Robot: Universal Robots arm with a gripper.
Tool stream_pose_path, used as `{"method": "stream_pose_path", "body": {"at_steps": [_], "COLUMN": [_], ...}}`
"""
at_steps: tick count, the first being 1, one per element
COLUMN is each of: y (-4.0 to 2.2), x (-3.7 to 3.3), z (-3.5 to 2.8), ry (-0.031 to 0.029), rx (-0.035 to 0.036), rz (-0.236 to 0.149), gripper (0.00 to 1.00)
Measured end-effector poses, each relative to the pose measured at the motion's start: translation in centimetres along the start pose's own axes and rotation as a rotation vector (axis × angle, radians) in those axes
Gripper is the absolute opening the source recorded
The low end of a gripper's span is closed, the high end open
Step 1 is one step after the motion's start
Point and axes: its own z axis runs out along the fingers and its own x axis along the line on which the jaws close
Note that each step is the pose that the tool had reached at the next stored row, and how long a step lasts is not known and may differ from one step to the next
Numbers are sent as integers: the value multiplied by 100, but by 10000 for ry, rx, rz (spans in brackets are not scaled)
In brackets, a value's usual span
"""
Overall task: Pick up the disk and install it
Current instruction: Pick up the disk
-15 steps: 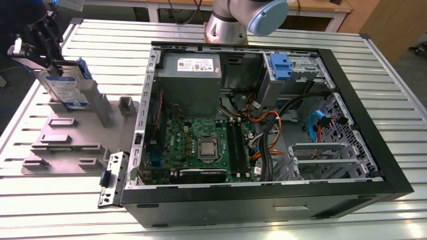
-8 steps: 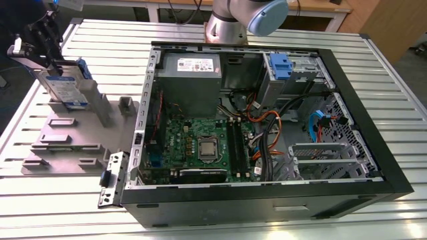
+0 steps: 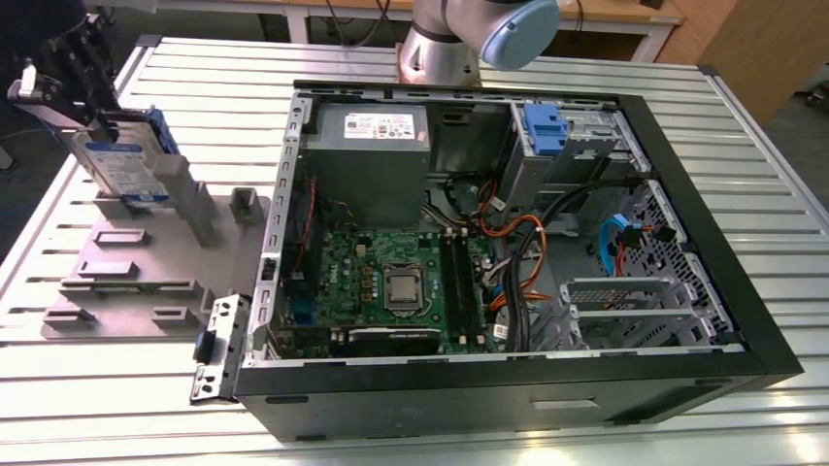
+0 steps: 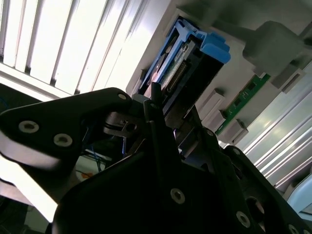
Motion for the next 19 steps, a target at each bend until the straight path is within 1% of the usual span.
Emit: {"method": "stream_pose_path", "body": {"at_steps": [5,11,19], "y": [3,8,15], "x": [-6,-14,-25], "z": [-158,-379,-694], "ry": [-1,0,-1], "rx": [1,0,0], "rz": [0,0,0], "gripper": [35,35,35]}}
